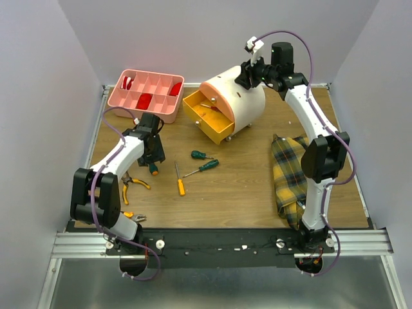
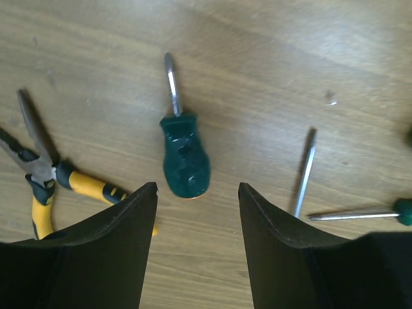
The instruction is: Sort the tools into containers
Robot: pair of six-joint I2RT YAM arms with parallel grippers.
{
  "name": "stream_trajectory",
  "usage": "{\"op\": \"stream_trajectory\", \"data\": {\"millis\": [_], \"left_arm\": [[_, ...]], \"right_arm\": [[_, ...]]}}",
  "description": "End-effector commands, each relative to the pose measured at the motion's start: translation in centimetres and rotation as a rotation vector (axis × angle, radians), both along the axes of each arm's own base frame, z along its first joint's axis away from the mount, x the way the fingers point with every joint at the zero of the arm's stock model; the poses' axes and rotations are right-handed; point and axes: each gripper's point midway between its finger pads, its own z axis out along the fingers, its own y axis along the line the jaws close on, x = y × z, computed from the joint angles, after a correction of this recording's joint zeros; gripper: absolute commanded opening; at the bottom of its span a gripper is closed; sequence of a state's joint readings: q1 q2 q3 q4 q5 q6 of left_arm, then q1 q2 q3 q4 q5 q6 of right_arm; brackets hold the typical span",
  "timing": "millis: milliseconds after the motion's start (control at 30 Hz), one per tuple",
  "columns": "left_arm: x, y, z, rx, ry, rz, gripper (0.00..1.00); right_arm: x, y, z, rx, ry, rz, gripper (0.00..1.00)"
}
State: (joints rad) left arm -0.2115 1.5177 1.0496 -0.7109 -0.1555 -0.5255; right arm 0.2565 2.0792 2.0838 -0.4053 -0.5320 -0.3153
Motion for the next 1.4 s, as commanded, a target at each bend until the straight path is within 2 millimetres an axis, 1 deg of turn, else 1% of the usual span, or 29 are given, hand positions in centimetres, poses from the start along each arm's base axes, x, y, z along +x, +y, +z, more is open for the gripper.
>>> {"op": "stream_trajectory", "data": {"millis": [0,100,133,167,200,233,333,467,533,600,633,700,733,800,833,900,933,967,1000,1033,1100,1133,1167,1200,1233,1267,1367], "left_arm": [[-1.1,1.5,-0.8,0.051,0.031,0.067,0.63],[-0.9,2.3,-1.9,0.049,0.06,0.113,0.63],[-1.0,2.7,-2.7,0.053,0.081,0.134,0.63],[-0.8,3.4,-3.0,0.049,0.084,0.181,0.62],[-0.3,3.3,-3.2,0.034,0.075,0.185,0.59],[-0.2,3.2,-3.9,0.029,0.093,0.179,0.55],[0.5,2.4,-4.2,-0.008,0.101,0.147,0.46],[0.7,1.7,-4.4,-0.037,0.11,0.122,0.39],[0.9,1.3,-4.7,-0.054,0.111,0.108,0.38],[1.0,1.2,-4.7,-0.064,0.109,0.106,0.33],[1.2,0.8,-4.6,-0.082,0.102,0.095,0.24],[1.9,0.6,-3.8,-0.093,0.07,0.086,0.11],[3.2,0.3,-2.1,-0.109,0.011,0.079,0.03],[4.7,-0.7,0.2,-0.159,-0.051,0.054,0.02],[6.5,-1.1,3.1,-0.179,-0.137,0.042,0.0],[8.0,-2.4,6.2,-0.253,-0.217,0.014,0.0],[9.6,-3.0,9.2,-0.291,-0.317,-0.012,0.0],[10.2,-3.7,10.7,-0.325,-0.364,-0.032,0.0],[10.6,-5.3,12.4,-0.408,-0.405,-0.076,0.0],[11.9,-6.3,14.9,-0.459,-0.515,-0.12,0.0],[12.4,-8.8,17.5,-0.585,-0.602,-0.209,0.0],[13.2,-9.7,18.9,-0.626,-0.681,-0.233,0.0],[13.5,-10.4,19.5,-0.668,-0.706,-0.236,0.0],[13.7,-11.0,19.8,-0.715,-0.71,-0.227,0.0],[14.4,-12.4,20.8,-0.8,-0.724,-0.219,0.0],[14.5,-13.2,21.0,-0.838,-0.718,-0.214,0.0],[14.9,-15.6,21.9,-0.882,-0.761,-0.255,0.0]], "right_arm": [[-1.6,-0.9,-8.4,-0.102,0.234,-0.027,0.52],[-1.6,-0.9,-8.2,-0.102,0.23,-0.026,0.52],[-1.6,-0.9,-8.2,-0.102,0.23,-0.026,0.52],[-1.6,-0.8,-8.2,-0.103,0.229,-0.026,0.52],[-1.6,-0.9,-8.1,-0.103,0.228,-0.027,0.52],[-1.7,-0.8,-8.1,-0.103,0.228,-0.026,0.52],[-1.8,-1.0,-8.1,-0.113,0.224,-0.027,0.52],[-1.9,-1.2,-8.2,-0.124,0.221,-0.027,0.52],[-1.9,-1.1,-8.2,-0.123,0.22,-0.026,0.52],[-1.9,-1.1,-8.1,-0.118,0.223,-0.024,0.52],[-1.8,-1.1,-8.1,-0.116,0.221,-0.026,0.52],[-1.8,-1.0,-8.0,-0.113,0.223,-0.025,0.52],[-1.8,-1.1,-7.8,-0.112,0.219,-0.028,0.52],[-2.0,-1.1,-7.8,-0.116,0.22,-0.028,0.52],[-2.1,-1.2,-7.8,-0.118,0.221,-0.029,0.52],[-2.2,-1.5,-7.7,-0.13,0.216,-0.042,0.52],[-2.3,-1.7,-7.6,-0.134,0.212,-0.047,0.52],[-2.3,-1.8,-7.6,-0.141,0.207,-0.051,0.52],[-2.5,-2.0,-7.3,-0.151,0.195,-0.049,0.52],[-2.5,-2.1,-7.2,-0.157,0.19,-0.052,0.52],[-2.6,-2.5,-7.7,-0.187,0.189,-0.05,0.52],[-2.5,-2.7,-8.1,-0.199,0.193,-0.056,0.52],[-2.3,-3.1,-8.4,-0.215,0.195,-0.076,0.52],[-2.5,-3.2,-8.7,-0.225,0.202,-0.073,0.52],[-2.6,-3.2,-9.0,-0.234,0.204,-0.07,0.52],[-2.7,-3.3,-9.0,-0.235,0.206,-0.067,0.52],[-3.0,-3.4,-9.0,-0.235,0.206,-0.077,0.52]]}}
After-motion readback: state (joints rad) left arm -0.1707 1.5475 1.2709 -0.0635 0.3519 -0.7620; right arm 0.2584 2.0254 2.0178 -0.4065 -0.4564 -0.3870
